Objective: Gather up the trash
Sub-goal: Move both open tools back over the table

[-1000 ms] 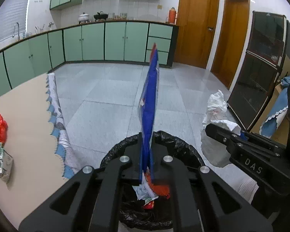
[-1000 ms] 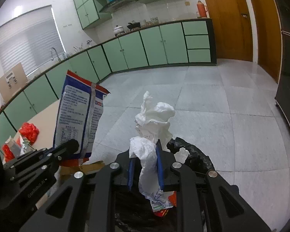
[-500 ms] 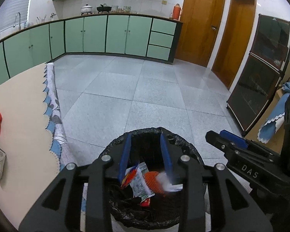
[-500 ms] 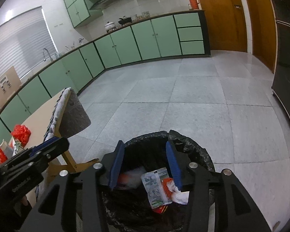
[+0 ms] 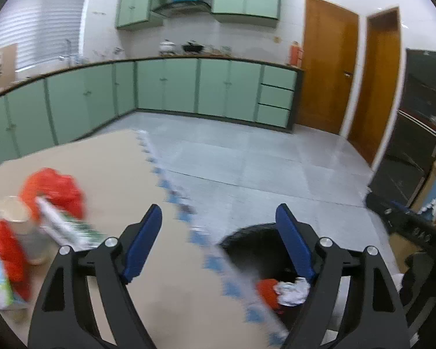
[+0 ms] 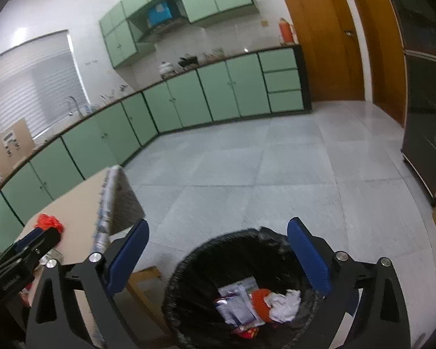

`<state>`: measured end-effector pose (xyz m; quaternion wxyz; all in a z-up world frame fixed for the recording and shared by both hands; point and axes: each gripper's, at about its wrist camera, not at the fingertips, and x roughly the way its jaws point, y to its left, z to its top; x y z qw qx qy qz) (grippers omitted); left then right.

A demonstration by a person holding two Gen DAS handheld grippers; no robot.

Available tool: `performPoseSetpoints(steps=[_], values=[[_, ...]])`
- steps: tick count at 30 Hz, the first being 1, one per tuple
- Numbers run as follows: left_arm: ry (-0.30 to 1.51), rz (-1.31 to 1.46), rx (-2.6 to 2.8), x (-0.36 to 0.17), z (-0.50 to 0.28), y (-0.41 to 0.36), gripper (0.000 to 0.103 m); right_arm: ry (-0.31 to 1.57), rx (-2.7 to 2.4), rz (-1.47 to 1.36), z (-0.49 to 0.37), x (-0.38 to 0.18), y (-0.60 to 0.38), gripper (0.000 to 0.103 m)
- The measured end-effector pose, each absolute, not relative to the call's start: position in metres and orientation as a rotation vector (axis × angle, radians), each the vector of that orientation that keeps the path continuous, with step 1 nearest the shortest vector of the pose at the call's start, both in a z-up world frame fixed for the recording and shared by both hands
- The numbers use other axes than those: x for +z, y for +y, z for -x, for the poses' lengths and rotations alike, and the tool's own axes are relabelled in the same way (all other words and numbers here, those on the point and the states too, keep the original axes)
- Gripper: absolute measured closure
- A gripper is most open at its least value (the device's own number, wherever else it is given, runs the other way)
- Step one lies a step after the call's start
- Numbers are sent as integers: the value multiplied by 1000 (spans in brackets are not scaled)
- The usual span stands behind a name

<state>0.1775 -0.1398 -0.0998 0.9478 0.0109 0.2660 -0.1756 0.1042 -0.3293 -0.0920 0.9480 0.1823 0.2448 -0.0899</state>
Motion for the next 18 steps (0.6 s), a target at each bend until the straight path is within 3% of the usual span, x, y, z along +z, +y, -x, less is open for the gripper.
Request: performPoseSetpoints(steps=[8, 18], values=[[490, -60, -140, -80, -151, -64, 20, 444, -74, -279, -108, -64, -274, 8], [512, -40, 119, -97, -125, 20, 20, 411, 119, -175, -119, -66, -176, 8]])
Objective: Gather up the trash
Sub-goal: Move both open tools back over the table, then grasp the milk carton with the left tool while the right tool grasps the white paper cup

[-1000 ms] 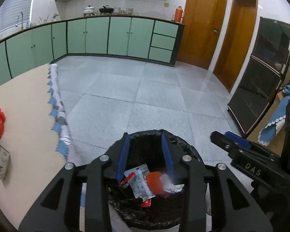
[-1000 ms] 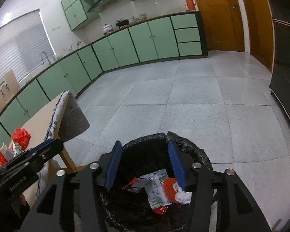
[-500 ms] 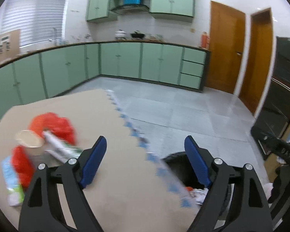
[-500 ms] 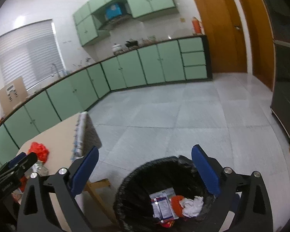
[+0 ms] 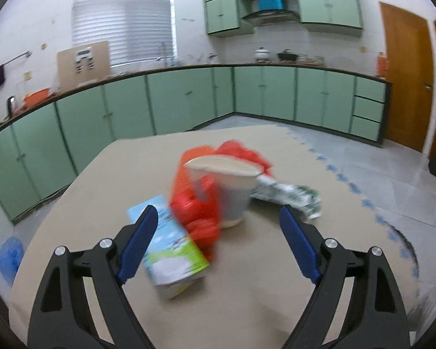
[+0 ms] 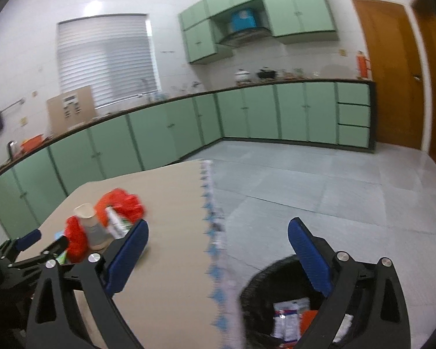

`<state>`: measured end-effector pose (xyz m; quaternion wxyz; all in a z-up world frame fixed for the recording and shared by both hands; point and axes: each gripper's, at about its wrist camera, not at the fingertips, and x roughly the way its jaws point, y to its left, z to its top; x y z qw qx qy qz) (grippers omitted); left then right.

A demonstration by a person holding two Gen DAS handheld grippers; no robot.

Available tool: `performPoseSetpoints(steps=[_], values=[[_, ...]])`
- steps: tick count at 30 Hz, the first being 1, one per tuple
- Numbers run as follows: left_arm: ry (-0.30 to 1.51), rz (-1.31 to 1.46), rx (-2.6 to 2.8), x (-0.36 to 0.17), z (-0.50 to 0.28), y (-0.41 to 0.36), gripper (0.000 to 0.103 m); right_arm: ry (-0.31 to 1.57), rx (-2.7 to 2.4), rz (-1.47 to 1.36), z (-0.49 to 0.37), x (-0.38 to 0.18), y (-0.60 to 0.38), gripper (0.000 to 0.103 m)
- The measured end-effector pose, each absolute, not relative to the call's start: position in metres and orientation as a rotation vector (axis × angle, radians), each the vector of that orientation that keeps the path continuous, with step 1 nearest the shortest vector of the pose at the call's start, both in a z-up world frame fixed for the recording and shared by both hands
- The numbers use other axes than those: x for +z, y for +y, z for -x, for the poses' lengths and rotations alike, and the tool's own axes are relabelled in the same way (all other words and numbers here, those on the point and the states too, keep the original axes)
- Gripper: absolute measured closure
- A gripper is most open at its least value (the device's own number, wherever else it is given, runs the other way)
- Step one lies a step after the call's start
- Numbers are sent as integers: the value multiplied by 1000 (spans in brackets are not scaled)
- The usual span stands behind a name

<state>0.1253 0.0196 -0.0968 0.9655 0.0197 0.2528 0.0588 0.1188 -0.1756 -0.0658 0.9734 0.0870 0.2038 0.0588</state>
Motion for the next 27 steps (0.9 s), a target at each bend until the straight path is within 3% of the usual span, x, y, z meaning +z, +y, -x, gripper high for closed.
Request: performPoseSetpoints(steps=[14, 17, 19, 21, 27], values=[[625, 45, 173, -128, -146, 61, 21, 461, 204, -108, -131, -84, -120, 8], [644, 75, 180, -132, -148, 71, 29, 467, 210, -104, -134, -85, -117, 8], [649, 95, 172, -133, -146, 76, 42, 472, 219, -101, -136, -87, -112, 8], [646, 100, 169, -134, -144, 80, 48, 475, 230, -100, -136, -87, -110, 8], [638, 128, 208, -132, -129, 102, 51, 483, 287, -72, -136, -90, -87, 8]])
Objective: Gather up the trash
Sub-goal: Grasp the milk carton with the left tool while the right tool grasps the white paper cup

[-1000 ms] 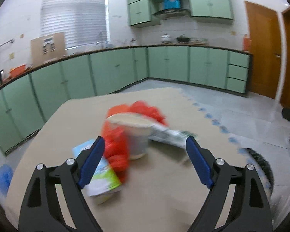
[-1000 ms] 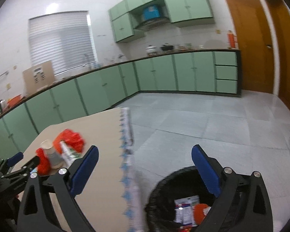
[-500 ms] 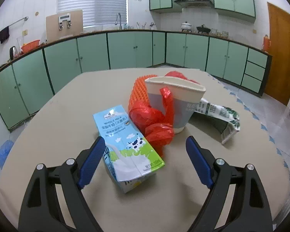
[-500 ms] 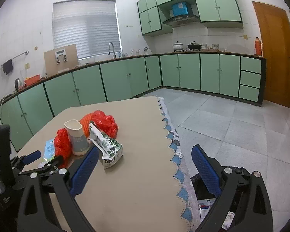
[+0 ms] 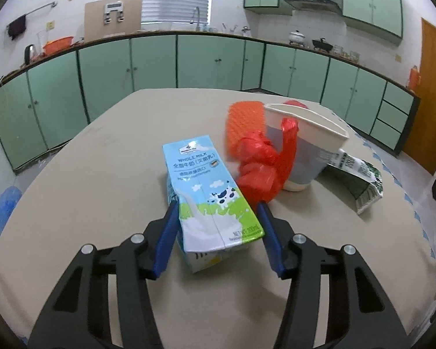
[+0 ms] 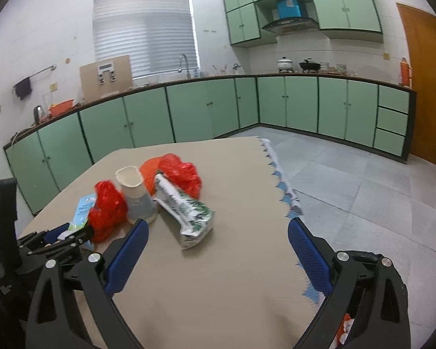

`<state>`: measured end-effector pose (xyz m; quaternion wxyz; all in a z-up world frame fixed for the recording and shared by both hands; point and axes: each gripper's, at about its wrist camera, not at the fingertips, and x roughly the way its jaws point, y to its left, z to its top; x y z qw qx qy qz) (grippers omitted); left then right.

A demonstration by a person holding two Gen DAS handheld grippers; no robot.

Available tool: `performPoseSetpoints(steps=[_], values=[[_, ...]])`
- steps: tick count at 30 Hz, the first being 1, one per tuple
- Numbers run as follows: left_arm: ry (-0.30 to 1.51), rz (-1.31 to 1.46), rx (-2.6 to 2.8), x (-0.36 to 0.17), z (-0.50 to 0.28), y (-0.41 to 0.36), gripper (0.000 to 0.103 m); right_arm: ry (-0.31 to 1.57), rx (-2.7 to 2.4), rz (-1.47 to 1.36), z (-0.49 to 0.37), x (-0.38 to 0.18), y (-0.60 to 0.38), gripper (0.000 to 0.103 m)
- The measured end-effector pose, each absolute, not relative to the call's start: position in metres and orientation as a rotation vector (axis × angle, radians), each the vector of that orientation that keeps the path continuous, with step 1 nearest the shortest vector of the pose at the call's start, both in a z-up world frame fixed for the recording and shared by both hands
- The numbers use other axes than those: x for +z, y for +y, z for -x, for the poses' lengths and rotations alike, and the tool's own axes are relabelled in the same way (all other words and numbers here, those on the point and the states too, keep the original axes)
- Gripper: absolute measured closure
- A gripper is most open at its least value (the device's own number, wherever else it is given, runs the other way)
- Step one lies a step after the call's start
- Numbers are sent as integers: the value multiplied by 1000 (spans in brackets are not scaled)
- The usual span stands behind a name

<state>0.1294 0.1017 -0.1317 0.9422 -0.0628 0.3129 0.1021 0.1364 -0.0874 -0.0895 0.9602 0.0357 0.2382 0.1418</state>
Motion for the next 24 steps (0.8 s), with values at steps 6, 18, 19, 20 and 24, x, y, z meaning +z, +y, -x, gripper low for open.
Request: performPoseSetpoints(steps=[6, 18, 19, 20, 24], values=[[633, 123, 248, -128, -110, 118, 52, 488, 332, -59, -138, -89, -69, 8], [589, 116, 308, -111, -115, 154, 52, 480, 429, -49, -158, -81, -22, 9], [584, 117, 307, -109, -115, 155, 52, 482, 437, -47, -163, -80, -17, 9], [581, 116, 306, -108, -115, 157, 52, 487, 445, -43, -168, -80, -12, 9], [570, 111, 303, -104, -118, 160, 52, 508, 462, -24, -186, -83, 4, 11]])
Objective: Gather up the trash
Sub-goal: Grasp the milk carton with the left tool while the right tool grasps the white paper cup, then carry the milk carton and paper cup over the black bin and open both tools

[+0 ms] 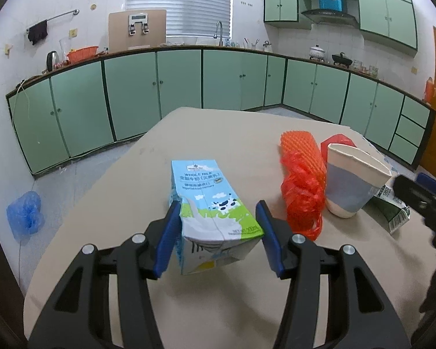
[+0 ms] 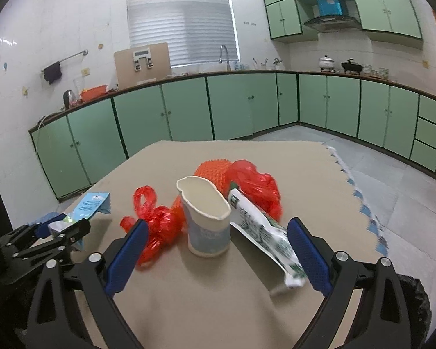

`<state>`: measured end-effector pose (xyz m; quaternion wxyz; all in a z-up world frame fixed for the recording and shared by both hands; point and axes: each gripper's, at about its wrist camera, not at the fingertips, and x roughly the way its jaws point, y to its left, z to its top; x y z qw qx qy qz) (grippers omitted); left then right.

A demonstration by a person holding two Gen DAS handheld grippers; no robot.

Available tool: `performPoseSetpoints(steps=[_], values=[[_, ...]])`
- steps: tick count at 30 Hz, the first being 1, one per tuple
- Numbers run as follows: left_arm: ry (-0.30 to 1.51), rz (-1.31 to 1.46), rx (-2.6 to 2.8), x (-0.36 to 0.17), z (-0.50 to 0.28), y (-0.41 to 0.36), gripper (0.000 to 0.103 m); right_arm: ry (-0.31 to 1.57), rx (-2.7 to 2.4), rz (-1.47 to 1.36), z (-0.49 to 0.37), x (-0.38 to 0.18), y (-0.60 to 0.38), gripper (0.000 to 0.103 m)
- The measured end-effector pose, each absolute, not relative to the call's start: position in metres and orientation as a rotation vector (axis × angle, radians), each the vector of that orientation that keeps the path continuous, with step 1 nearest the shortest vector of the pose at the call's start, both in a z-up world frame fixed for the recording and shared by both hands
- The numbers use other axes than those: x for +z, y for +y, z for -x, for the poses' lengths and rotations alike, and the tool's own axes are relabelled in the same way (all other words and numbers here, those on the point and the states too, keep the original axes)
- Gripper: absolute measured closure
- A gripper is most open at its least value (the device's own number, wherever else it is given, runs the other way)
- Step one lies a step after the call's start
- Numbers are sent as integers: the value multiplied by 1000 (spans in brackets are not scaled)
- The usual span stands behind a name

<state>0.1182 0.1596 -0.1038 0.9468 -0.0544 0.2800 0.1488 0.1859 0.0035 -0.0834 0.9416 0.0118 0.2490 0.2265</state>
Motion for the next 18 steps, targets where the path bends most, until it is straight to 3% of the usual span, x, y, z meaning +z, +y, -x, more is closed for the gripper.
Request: performPoseSetpoints(steps=[8, 10, 13, 15, 18], values=[[570, 127, 311, -103, -124, 169, 53, 566, 496, -11, -219, -91, 18, 22], [569, 127, 310, -103, -125, 169, 53, 584, 517, -4, -225, -94, 23, 30], [568, 132, 311, -103, -126, 170, 53, 619, 552, -1, -229, -98, 27, 49], [569, 130, 311, -103, -126, 170, 53, 630, 578, 8, -229, -99, 28, 67], [570, 133, 312, -105, -124, 169, 53, 632, 606, 35, -223, -99, 28, 77]])
